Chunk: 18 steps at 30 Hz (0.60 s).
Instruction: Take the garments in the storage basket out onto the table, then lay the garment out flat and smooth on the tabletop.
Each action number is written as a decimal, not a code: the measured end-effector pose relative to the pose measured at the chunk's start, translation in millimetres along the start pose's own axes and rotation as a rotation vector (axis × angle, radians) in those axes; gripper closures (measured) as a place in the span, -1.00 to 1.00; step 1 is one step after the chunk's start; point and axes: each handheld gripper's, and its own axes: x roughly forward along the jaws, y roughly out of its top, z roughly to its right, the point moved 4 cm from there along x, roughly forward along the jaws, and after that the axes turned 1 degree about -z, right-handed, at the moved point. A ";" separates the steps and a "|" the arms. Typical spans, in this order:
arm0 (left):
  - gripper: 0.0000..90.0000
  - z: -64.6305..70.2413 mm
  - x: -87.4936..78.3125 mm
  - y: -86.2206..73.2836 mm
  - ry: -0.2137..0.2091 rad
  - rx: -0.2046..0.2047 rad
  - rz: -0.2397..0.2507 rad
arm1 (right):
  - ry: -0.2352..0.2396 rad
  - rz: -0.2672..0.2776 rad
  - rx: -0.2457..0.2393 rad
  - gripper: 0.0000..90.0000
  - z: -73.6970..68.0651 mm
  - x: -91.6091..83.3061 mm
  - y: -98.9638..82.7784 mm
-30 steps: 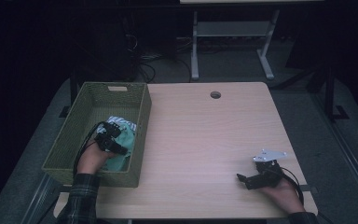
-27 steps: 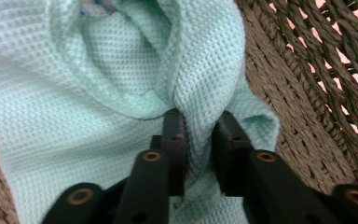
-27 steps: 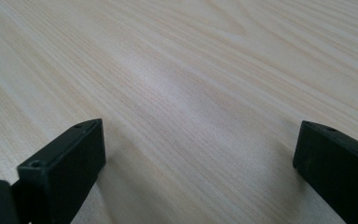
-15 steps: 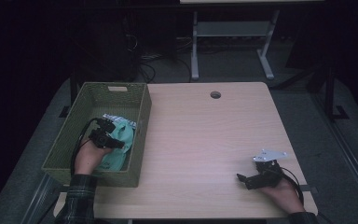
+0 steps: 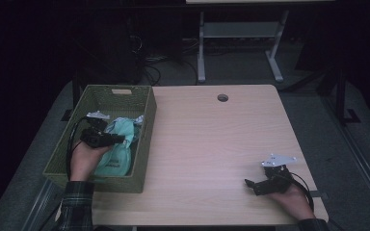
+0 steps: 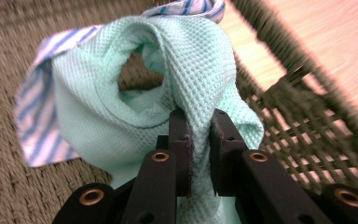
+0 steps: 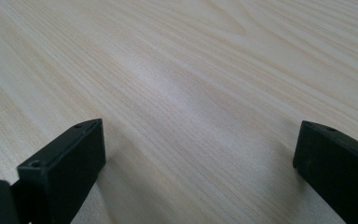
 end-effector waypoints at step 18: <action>0.80 5.5 -40.8 16.0 -0.045 -0.019 0.219 | 0.001 -0.002 0.004 -0.96 -0.3 -0.1 -0.1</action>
